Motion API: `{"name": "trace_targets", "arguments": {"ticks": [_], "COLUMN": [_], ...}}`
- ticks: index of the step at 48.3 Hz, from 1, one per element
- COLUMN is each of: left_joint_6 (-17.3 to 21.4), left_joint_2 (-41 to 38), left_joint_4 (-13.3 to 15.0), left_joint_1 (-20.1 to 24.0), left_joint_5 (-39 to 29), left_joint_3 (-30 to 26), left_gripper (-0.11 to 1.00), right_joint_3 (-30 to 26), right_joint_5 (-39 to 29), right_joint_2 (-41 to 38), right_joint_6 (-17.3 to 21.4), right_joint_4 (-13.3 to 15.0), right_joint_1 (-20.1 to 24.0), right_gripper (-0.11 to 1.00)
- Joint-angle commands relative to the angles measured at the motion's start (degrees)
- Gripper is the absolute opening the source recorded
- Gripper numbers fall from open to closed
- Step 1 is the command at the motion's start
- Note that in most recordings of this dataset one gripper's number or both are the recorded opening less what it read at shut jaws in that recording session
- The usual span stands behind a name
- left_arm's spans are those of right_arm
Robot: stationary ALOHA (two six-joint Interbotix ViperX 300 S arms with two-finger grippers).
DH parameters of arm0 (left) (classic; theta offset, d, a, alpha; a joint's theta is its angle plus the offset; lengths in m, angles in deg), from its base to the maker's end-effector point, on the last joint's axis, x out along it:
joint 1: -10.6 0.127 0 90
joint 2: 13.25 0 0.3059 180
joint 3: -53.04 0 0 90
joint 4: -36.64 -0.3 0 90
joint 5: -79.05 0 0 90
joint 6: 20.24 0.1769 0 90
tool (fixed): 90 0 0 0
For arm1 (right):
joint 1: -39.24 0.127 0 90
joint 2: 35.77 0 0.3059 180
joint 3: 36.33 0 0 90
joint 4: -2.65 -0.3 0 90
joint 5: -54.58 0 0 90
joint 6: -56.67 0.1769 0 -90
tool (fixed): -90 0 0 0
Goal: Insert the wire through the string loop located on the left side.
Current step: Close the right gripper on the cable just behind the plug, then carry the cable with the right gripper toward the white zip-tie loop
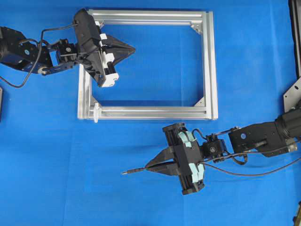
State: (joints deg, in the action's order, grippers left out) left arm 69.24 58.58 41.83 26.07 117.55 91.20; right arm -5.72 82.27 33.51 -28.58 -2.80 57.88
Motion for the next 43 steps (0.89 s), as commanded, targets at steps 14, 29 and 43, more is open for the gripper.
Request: {"name": "trace_targets", "arguments": {"ticks": [14,29,43], "left_joint_6": [-0.1,-0.1,-0.1], "left_joint_2": [1.8,1.8,1.8], "left_joint_4": [-0.1,-0.2,-0.1], "left_joint_1": [0.0,0.1,0.1], "left_joint_5": [0.5,0.5,0.5], "left_joint_3": [-0.4,-0.4,-0.3], "left_gripper": [0.0,0.0,0.0], "right_joint_3": [0.4,2.9,3.9], "right_joint_5": [0.0,0.1,0.0], "right_joint_2": [2.3,3.8,4.3], "right_joint_6": [-0.1,-0.3,-0.2], "right_joint_4": [0.1,0.1,0.1], "right_joint_1": [-5.2,-13.4,-17.2], "right_gripper": [0.01,0.01,0.01]}}
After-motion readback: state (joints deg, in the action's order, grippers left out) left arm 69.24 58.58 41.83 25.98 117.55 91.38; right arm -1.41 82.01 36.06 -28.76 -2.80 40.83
